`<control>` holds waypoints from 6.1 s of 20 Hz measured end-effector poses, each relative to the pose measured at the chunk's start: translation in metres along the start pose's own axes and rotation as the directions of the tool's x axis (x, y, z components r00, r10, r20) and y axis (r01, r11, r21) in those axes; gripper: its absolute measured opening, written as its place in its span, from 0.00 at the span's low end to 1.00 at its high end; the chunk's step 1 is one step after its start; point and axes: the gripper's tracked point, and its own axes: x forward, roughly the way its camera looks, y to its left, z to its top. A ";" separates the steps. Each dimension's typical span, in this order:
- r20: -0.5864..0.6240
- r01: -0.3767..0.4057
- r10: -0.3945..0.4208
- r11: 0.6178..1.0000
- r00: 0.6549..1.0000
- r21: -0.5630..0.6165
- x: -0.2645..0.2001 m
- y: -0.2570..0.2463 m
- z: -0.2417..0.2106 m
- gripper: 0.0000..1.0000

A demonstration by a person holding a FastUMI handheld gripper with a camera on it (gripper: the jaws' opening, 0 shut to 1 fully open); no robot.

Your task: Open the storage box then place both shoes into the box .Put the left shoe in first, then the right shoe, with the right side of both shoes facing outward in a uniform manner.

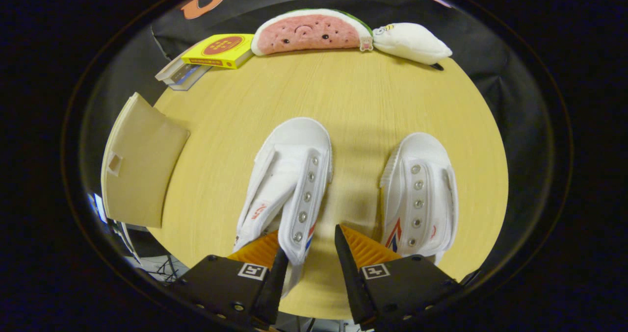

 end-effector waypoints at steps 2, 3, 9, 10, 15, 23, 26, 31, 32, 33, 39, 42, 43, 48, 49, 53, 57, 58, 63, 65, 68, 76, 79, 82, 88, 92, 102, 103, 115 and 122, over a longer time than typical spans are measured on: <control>-0.014 -0.003 0.002 1.000 1.000 -0.020 0.006 0.003 0.004 0.47; -0.030 -0.013 0.013 1.000 0.999 -0.019 0.008 0.006 0.004 0.38; -0.036 -0.087 0.088 0.996 0.995 0.019 0.010 0.005 0.003 0.13; -0.040 -0.111 0.115 0.990 0.993 0.089 0.008 0.005 0.004 0.01; -0.042 -0.155 0.168 0.964 0.985 0.216 -0.006 0.004 -0.007 0.00; 0.090 -0.166 0.144 0.931 0.986 0.326 -0.089 0.039 0.023 0.00; 0.149 -0.196 0.155 0.926 0.977 0.323 -0.128 0.073 0.046 0.00; 0.196 -0.197 0.144 0.937 0.970 0.289 -0.174 0.151 0.073 0.00; 0.196 -0.202 0.151 0.939 0.969 0.276 -0.179 0.172 0.076 0.00; 0.202 -0.213 0.163 0.941 0.966 0.262 -0.183 0.193 0.078 0.00; 0.176 -0.250 0.216 0.948 0.960 0.199 -0.167 0.320 0.081 0.00; 0.126 -0.246 0.222 0.940 0.967 0.234 -0.141 0.366 0.075 0.00; 0.108 -0.240 0.220 0.938 0.970 0.250 -0.133 0.378 0.072 0.00; 0.079 -0.149 0.130 0.941 0.988 0.305 -0.094 0.401 0.067 0.00; 0.071 -0.127 0.110 0.937 0.991 0.326 -0.089 0.403 0.068 0.00; 0.045 -0.084 0.073 0.930 0.996 0.358 -0.064 0.413 0.072 0.00; 0.011 -0.045 0.045 0.903 0.999 0.427 -0.042 0.418 0.071 0.00; 0.014 -0.035 0.032 0.898 0.999 0.439 -0.037 0.418 0.072 0.00; 0.007 -0.010 0.008 0.872 1.000 0.489 -0.014 0.425 0.075 0.00; 0.031 -0.018 0.004 0.887 0.999 0.461 -0.007 0.431 0.081 0.00; 0.031 0.015 -0.030 0.922 0.999 0.387 0.004 0.430 0.082 0.00; -0.052 -0.114 0.137 0.943 0.989 0.314 0.003 0.453 0.061 0.19; -0.033 -0.133 0.146 0.958 0.989 0.252 -0.014 0.444 0.058 0.38; -0.002 -0.206 0.211 0.956 0.977 0.210 -0.047 0.437 0.063 0.52; 0.080 -0.217 0.213 0.975 0.974 0.043 -0.116 0.364 0.069 0.96; 0.115 -0.212 0.205 0.975 0.972 0.061 -0.145 0.287 0.066 0.96; 0.112 -0.039 0.022 0.988 0.993 0.151 -0.133 0.041 0.018 0.96; 0.096 -0.019 0.003 0.986 0.995 0.163 -0.130 0.018 0.011 0.96; -0.036 0.152 -0.149 0.980 0.988 0.128 -0.075 -0.139 -0.046 0.90; -0.099 0.122 -0.110 0.985 0.989 0.121 -0.032 -0.137 -0.038 0.72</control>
